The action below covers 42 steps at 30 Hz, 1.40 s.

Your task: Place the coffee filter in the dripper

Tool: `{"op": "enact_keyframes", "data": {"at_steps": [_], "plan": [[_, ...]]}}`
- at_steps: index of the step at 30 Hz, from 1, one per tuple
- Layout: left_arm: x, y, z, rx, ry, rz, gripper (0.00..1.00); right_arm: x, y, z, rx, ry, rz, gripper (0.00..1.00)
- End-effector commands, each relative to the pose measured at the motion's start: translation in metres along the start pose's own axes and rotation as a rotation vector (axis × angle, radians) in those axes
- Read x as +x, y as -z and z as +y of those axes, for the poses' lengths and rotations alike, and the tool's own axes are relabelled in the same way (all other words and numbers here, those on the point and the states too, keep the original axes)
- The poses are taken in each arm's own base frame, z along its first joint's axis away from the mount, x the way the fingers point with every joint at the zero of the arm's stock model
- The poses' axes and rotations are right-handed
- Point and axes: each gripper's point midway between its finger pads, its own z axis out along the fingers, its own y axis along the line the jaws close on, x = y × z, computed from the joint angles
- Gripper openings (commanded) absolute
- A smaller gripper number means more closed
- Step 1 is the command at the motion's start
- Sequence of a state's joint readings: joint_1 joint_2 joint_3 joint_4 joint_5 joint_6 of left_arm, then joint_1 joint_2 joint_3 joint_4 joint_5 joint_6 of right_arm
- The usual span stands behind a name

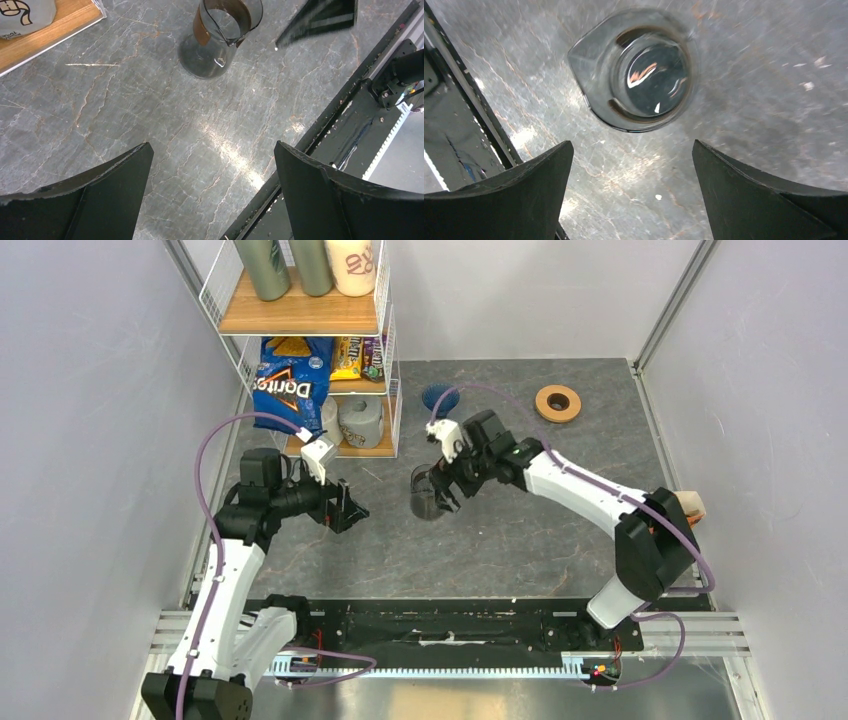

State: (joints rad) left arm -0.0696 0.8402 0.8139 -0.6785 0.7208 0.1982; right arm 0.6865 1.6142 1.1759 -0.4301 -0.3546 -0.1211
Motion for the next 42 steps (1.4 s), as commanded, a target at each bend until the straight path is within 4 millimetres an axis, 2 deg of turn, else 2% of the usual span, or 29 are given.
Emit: {"op": "enact_keyframes", "data": {"at_steps": [1,4,8,17,21,24,34,42], "plan": [[-0.014,0.002,-0.009,0.038,-0.052,-0.062,1.0,-0.057,0.047,-0.008,-0.108,0.051,-0.173,0.97],[-0.014,0.003,-0.01,0.037,-0.047,-0.066,1.0,-0.082,0.054,-0.016,-0.12,-0.008,-0.254,0.97],[-0.015,0.003,-0.01,0.038,-0.033,-0.068,1.0,-0.109,0.04,-0.024,-0.137,-0.135,-0.303,0.97],[-0.019,0.007,-0.015,0.046,-0.023,-0.083,1.0,-0.124,-0.012,-0.035,-0.24,-0.369,-0.298,0.94],[-0.019,0.007,-0.016,0.045,-0.022,-0.082,1.0,-0.119,-0.03,-0.034,-0.295,-0.454,-0.271,0.93],[-0.019,0.009,-0.016,0.041,-0.027,-0.079,1.0,-0.106,-0.033,-0.025,-0.34,-0.516,-0.238,0.93],[-0.021,0.008,-0.016,0.042,-0.023,-0.086,1.0,-0.066,-0.014,-0.001,-0.373,-0.64,-0.181,0.92],[-0.02,0.008,-0.016,0.044,-0.014,-0.087,1.0,-0.052,0.004,0.015,-0.389,-0.678,-0.169,0.93]]}}
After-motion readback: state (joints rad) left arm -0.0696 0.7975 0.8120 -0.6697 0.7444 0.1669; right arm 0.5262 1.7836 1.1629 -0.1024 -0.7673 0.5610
